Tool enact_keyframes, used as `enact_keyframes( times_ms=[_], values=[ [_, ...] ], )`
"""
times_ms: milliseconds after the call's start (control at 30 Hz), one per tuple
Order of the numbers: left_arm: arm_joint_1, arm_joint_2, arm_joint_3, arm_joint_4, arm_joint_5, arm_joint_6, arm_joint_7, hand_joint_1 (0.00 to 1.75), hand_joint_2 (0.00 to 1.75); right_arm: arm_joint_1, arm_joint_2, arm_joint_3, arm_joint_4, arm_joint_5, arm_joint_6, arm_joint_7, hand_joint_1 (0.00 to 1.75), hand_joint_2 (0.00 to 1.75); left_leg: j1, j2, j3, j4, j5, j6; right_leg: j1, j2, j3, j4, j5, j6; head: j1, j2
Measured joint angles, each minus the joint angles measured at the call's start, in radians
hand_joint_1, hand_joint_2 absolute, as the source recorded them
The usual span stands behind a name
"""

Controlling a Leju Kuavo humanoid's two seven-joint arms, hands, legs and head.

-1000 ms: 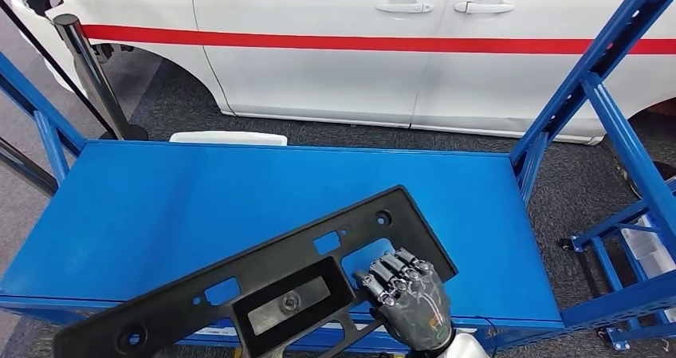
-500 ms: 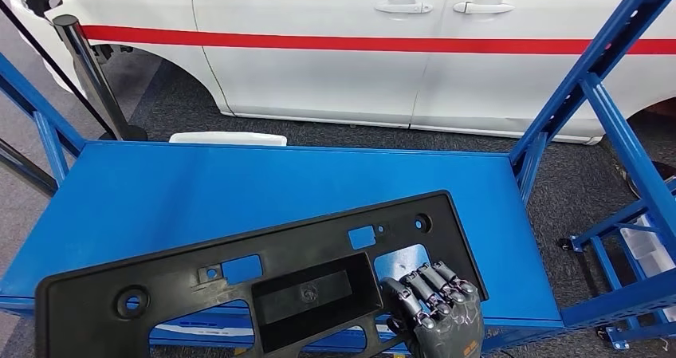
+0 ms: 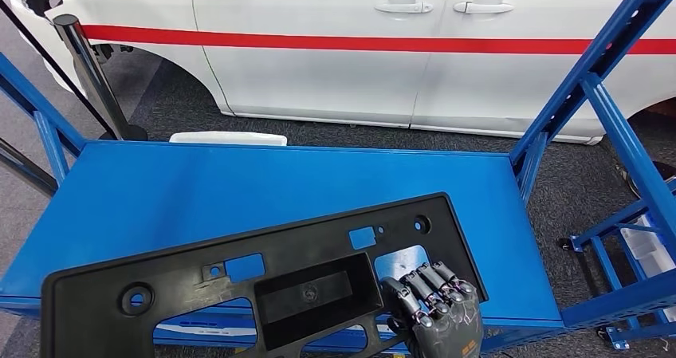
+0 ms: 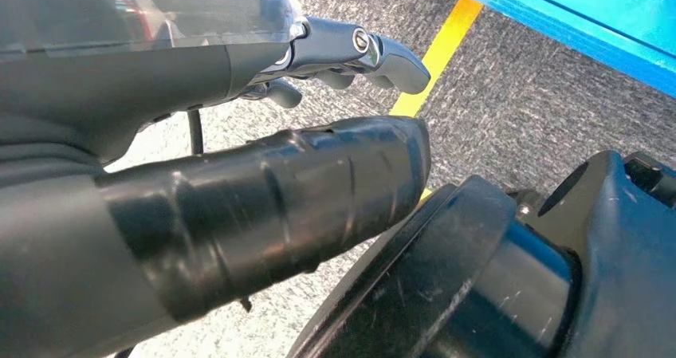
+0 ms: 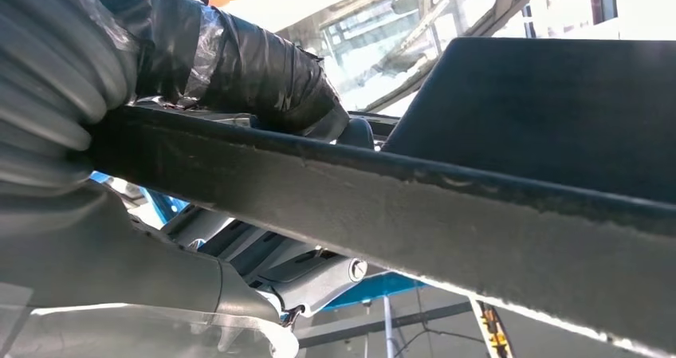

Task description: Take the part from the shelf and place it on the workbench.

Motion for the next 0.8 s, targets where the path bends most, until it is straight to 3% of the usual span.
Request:
enact_keyframes(
  times_ms=[400, 533, 800],
  values=[
    [-0.001, 0.0, 0.006, 0.0, 0.0, 0.013, -0.004, 0.0, 0.0, -0.003, -0.007, 0.0, 0.03, 0.001, 0.0, 0.032, 1.74, 1.75, 0.0, 0.0, 0.0, 0.0, 0.0, 0.0, 0.0, 0.0, 0.0, 0.0, 0.0, 0.0, 0.0, 0.0],
    [-0.001, 0.0, 0.011, 0.0, 0.0, -0.008, -0.023, 0.0, 1.75, -0.005, -0.011, 0.0, 0.036, 0.001, 0.0, 0.042, 1.75, 1.75, 0.0, 0.0, 0.0, 0.0, 0.0, 0.0, 0.0, 0.0, 0.0, 0.0, 0.0, 0.0, 0.0, 0.0],
    [-0.001, 0.0, 0.014, 0.0, 0.0, -0.023, -0.057, 0.0, 1.75, -0.012, -0.021, 0.002, 0.041, 0.006, 0.0, 0.053, 1.75, 1.75, 0.0, 0.0, 0.0, 0.0, 0.0, 0.0, 0.0, 0.0, 0.0, 0.0, 0.0, 0.0, 0.0, 0.0]
  ],
)
